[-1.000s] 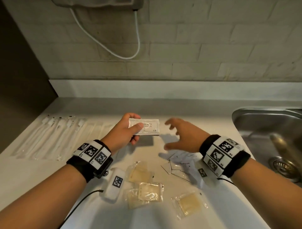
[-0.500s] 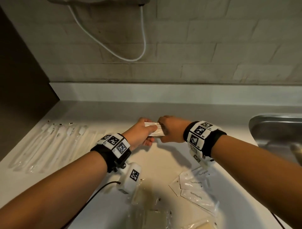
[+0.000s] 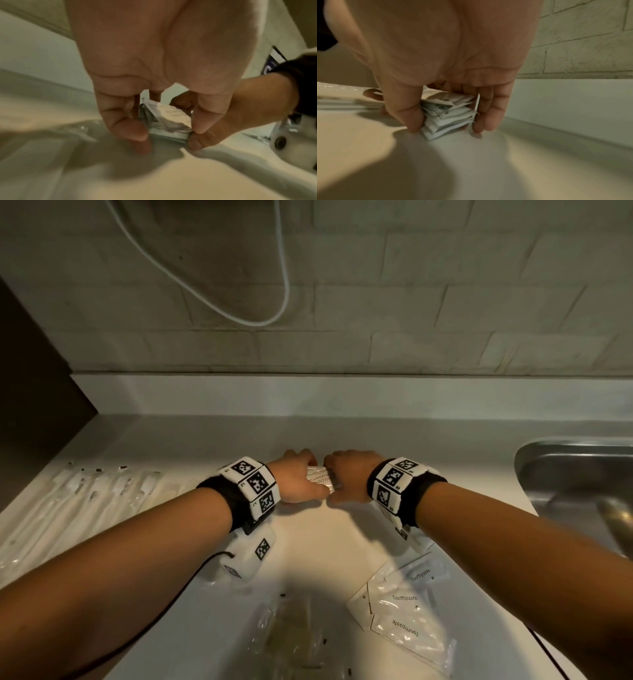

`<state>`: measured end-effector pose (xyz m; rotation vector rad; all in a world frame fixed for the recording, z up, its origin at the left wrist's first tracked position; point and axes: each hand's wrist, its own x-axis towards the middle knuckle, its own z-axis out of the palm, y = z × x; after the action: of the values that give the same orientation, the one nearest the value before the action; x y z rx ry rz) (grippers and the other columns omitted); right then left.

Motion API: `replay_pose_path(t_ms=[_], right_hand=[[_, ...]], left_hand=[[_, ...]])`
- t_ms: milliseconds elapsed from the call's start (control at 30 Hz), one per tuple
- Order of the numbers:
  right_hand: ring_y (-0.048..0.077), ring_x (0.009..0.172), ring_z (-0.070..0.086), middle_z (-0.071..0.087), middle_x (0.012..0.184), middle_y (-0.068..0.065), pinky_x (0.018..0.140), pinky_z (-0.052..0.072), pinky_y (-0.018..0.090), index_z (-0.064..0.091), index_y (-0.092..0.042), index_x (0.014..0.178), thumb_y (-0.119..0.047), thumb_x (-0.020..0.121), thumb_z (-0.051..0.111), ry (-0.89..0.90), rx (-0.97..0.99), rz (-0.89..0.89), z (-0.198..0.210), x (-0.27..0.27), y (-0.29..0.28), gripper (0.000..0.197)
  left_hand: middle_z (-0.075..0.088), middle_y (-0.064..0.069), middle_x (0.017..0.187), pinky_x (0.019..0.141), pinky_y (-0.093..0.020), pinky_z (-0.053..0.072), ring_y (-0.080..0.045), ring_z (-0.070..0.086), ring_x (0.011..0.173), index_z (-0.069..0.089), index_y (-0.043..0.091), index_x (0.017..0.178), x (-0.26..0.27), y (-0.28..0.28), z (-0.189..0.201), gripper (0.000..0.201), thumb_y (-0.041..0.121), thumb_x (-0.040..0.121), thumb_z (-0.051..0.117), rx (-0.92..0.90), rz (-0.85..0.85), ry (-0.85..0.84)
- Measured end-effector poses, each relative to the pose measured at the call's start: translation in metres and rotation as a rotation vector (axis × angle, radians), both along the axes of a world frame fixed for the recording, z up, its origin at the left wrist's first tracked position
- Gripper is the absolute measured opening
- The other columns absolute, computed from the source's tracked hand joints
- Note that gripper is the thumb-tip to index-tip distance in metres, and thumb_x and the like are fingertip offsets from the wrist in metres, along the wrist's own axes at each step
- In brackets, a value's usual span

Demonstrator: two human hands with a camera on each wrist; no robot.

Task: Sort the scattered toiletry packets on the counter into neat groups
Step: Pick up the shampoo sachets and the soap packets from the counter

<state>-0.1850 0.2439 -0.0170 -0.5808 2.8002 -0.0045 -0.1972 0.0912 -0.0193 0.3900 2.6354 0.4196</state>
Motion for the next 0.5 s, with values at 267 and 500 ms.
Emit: replay_pose_path(t_ms=[267,500], right_hand=[[0.026,0.108,0.052,0.049,0.117,0.004,0.083,0.048,0.036,0.051,-0.020,0.125,-0.049,0.075,0.068,-0.033,-0.007,-0.007,0.000,-0.003,0.004,0.060],[0.025,0.104,0.054,0.052,0.116,0.004,0.086,0.050,0.036,0.047,-0.018,0.130,-0.051,0.067,0.076,-0.059,-0.022,-0.018,0.005,-0.004,0.009,0.077]], left_hand=[[0.057,-0.002,0.109,0.083,-0.032,0.051,-0.024,0.062,0.098,0.057,0.021,0.119,-0.005,0.000,0.007,0.066,0.052,0.064,0.080,-0.170,-0.251,0.124],[0.061,-0.003,0.103,0.078,-0.031,0.050,-0.025,0.063,0.092,0.061,0.021,0.115,-0.016,0.000,0.004,0.054,0.038,0.068,0.082,-0.140,-0.258,0.150]])
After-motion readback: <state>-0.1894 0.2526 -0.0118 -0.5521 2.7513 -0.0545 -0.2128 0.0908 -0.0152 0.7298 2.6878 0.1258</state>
